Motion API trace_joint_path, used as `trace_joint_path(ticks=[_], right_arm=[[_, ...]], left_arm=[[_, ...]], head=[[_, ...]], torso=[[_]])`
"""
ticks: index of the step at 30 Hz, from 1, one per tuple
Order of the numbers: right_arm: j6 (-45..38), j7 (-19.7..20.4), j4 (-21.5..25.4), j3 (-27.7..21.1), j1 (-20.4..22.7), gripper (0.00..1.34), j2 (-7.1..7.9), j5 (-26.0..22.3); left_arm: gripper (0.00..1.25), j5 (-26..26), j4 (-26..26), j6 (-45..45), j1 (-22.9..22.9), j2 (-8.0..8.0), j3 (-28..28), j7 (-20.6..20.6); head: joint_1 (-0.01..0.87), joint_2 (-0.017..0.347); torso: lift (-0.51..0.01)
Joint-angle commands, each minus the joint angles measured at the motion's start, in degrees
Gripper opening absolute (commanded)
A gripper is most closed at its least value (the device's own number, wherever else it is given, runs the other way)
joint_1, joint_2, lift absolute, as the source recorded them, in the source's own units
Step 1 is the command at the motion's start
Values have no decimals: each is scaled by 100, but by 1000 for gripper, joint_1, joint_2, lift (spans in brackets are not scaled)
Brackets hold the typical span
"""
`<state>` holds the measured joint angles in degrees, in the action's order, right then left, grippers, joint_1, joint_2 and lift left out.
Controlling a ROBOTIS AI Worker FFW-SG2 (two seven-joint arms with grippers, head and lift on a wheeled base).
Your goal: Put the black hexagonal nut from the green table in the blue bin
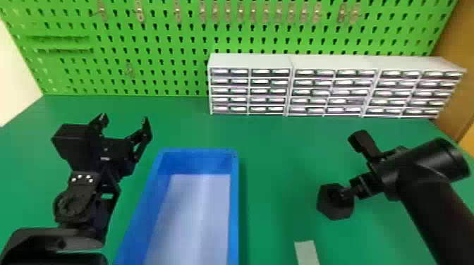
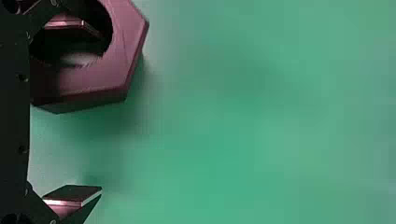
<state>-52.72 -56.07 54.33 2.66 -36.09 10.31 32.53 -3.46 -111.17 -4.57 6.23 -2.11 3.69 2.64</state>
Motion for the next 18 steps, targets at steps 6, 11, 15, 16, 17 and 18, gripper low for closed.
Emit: trace_joint_path(ticks=[6, 11, 15, 16, 17, 18], right_arm=[[7, 0, -71, 6, 138, 1192, 24, -27], [-28, 0, -98, -55, 146, 893, 24, -44], [-63, 0, -98, -82, 146, 462, 24, -44], [-63, 0, -98, -73, 146, 454, 24, -53], [-63, 0, -98, -73, 146, 453, 24, -80], [-54, 0, -98, -82, 146, 448, 24, -88]], left_arm=[[851, 3, -2, 17, 1, 0, 18, -1], [851, 3, 7, 17, 1, 0, 18, -1], [851, 3, 7, 17, -8, 0, 18, -1], [851, 3, 7, 17, 1, 0, 18, -1], [851, 3, 7, 17, 10, 0, 26, -1], [851, 3, 7, 17, 10, 0, 26, -1]], head=[[657, 57], [657, 57], [657, 57], [657, 57], [657, 57], [657, 57]], torso=[[-95], [-95], [-95], [-95], [-95], [-95]])
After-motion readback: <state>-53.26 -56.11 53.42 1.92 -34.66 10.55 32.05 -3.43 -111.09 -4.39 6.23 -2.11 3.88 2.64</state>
